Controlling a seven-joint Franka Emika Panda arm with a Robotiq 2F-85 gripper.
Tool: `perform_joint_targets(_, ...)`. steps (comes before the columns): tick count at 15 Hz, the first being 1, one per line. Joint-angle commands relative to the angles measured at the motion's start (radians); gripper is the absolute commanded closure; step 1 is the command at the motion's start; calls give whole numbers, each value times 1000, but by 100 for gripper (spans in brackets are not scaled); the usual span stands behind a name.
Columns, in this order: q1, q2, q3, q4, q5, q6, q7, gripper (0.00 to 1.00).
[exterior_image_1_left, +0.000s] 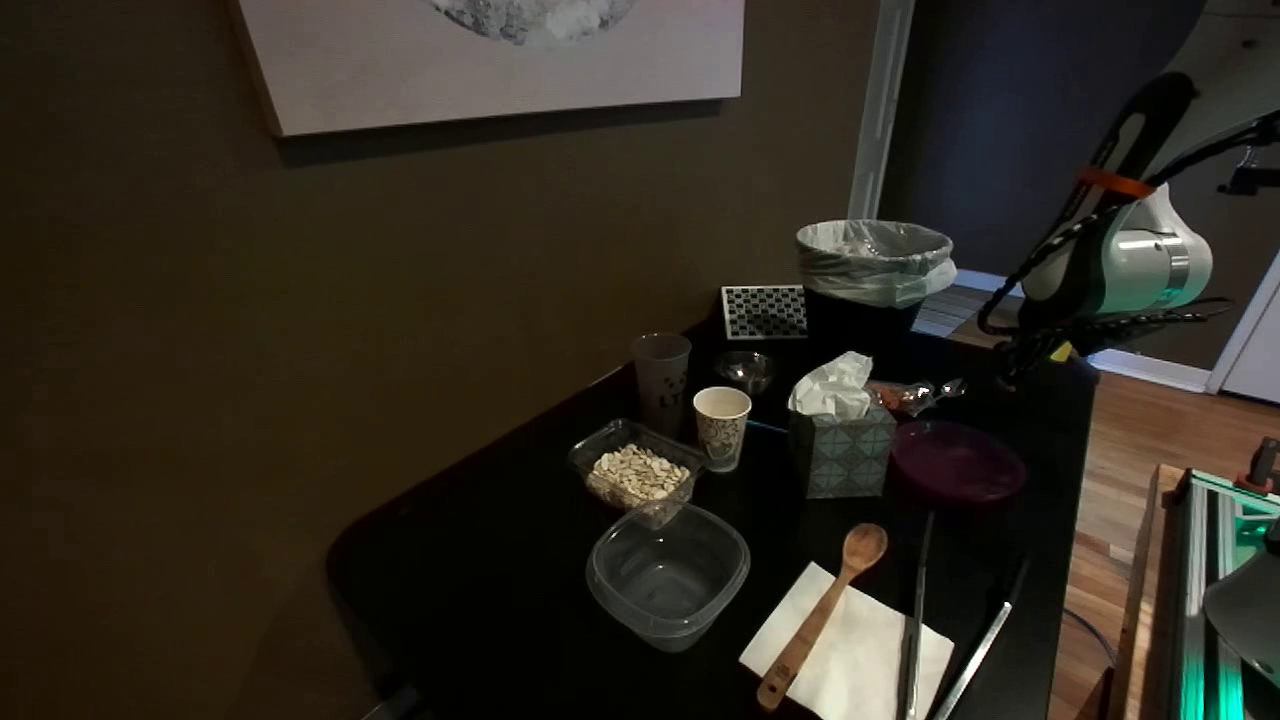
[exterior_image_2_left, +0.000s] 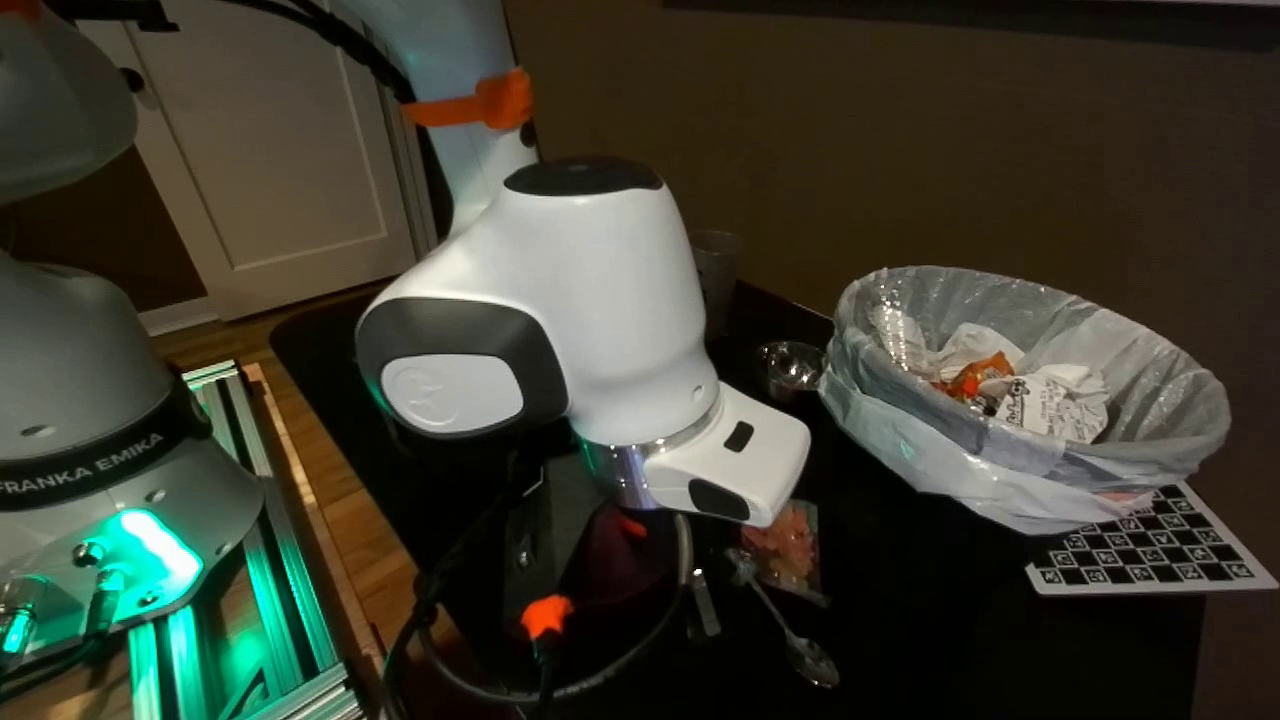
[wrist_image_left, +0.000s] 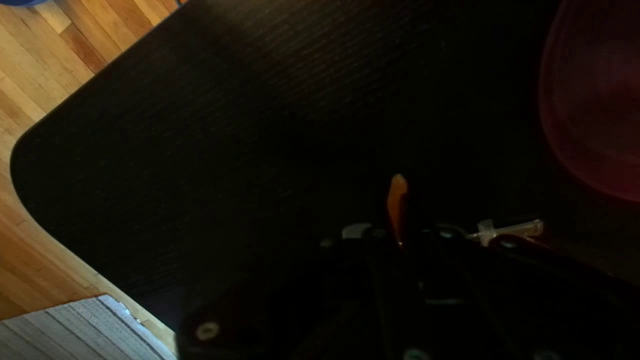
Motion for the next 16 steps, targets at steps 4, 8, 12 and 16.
perform_joint_targets(4,-24,-7,29,-19,4,25,13,74)
perform_joint_targets(8,-69,-31,93,-32,-4,16,17,45)
perform_joint_targets(12,-234,-112,361,-61,-11,-23,57,16)
perform_joint_targets(16,-375,-113,666,-39,-28,-26,152,0)
